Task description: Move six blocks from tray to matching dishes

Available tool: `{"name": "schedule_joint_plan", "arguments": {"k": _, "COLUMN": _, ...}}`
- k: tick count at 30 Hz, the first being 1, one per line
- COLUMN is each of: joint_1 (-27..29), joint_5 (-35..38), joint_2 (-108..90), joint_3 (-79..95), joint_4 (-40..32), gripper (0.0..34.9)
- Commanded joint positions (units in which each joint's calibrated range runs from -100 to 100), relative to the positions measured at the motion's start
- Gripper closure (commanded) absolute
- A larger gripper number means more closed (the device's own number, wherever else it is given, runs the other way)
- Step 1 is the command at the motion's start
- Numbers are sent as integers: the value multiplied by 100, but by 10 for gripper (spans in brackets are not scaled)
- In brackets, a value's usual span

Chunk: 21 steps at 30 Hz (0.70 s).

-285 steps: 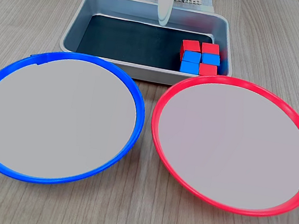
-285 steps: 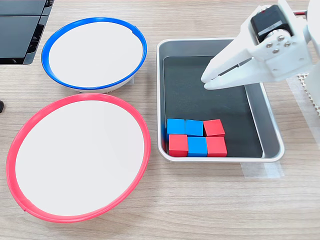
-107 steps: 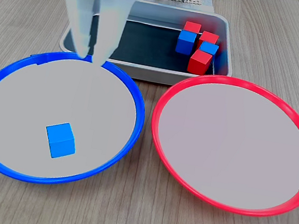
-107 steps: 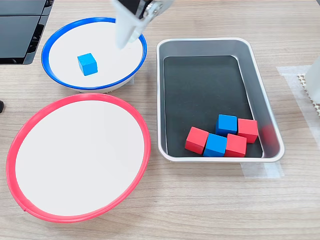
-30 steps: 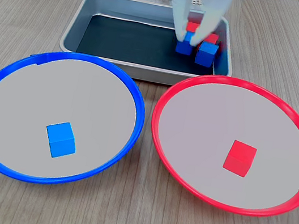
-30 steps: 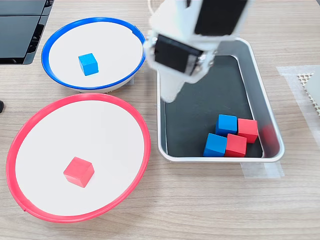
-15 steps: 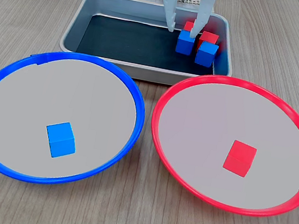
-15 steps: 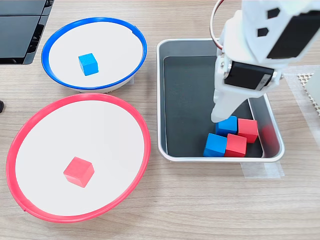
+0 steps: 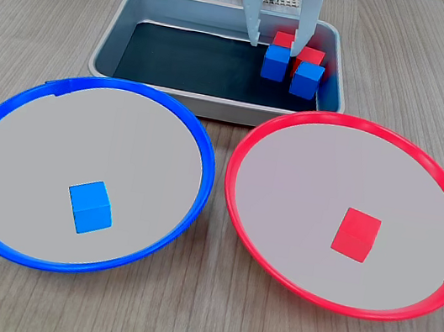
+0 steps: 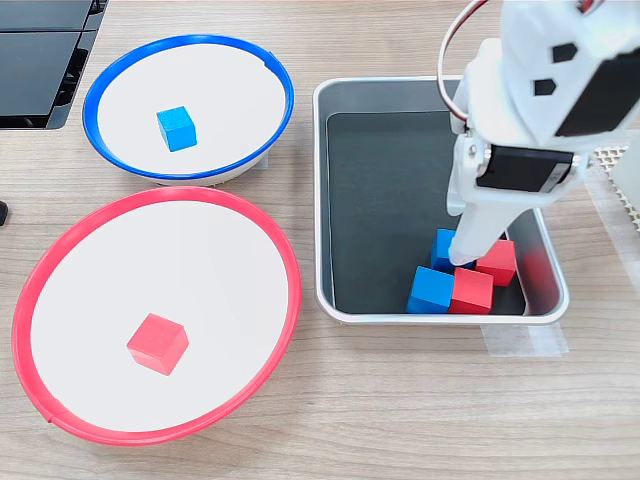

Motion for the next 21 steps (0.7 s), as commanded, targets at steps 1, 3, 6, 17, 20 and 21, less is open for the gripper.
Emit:
{"name": "schedule_joint_plan", "arguments": {"k": 1, "joint_1": -57, "joint_5": 15, "joint_2": -48, "joint_3": -6, "joint_4": -119, "gripper": 209}}
{"name": "schedule_joint_plan", "arguments": {"k": 3, "joint_1": -76, "joint_5": 10, "joint_2": -14, "joint_3": 3, "joint_4": -185, "gripper": 208}}
{"name": "schedule_joint_plan", "arguments": {"k": 6, "joint_1": -76, "joint_5": 20, "joint_2": 63, "joint_3": 31, "joint_4": -350, "gripper": 207}}
{"name": "schedule_joint_plan", "arguments": {"k": 17, "joint_1": 9, "joint_5": 225, "joint_2": 302, "joint_3": 240, "joint_4": -507, "gripper": 211}}
{"name": "schedule_joint_plan", "arguments": {"k": 20, "joint_1": 113, "joint_5": 317, "joint_2": 285, "joint_3": 267, "joint_4": -498, "gripper": 229}}
{"name": "schedule_joint_plan", "arguments": {"k": 21, "joint_1": 169, "joint_5": 357, "joint_2": 268, "joint_3": 286, "joint_4": -490, "gripper": 234}}
